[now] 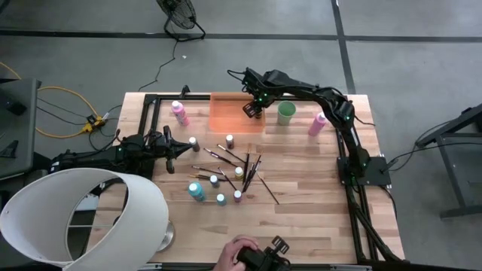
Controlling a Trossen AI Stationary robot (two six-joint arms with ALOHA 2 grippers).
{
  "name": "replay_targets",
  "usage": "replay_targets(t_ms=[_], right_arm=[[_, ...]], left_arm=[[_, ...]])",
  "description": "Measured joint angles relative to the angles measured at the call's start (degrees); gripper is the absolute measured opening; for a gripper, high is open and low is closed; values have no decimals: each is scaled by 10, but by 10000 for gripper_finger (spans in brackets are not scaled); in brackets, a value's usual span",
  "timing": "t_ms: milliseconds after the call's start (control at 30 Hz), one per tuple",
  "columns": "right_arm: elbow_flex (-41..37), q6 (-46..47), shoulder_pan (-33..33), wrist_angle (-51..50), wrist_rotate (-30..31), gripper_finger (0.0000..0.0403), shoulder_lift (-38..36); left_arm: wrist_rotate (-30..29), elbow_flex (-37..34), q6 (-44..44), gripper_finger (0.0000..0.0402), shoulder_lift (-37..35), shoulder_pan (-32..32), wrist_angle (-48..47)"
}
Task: Pick & Place Paint Supplies
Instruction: Put the small gray paint bottle into the orange bin, then put the small brown paint bottle into the orange bin
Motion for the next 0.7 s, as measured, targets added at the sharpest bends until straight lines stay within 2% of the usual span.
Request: replay_targets(t_ms=[233, 567, 700], right_arm=[[0, 2, 1, -5, 43, 165, -1], [0, 0, 5, -19, 25, 254, -42], [0, 1, 12, -49, 23, 272, -78]], left_arm=[[0, 0, 0, 0, 0, 0, 0], [0, 0, 0, 0, 0, 0, 0], [0, 0, 0, 0, 0, 0, 0]])
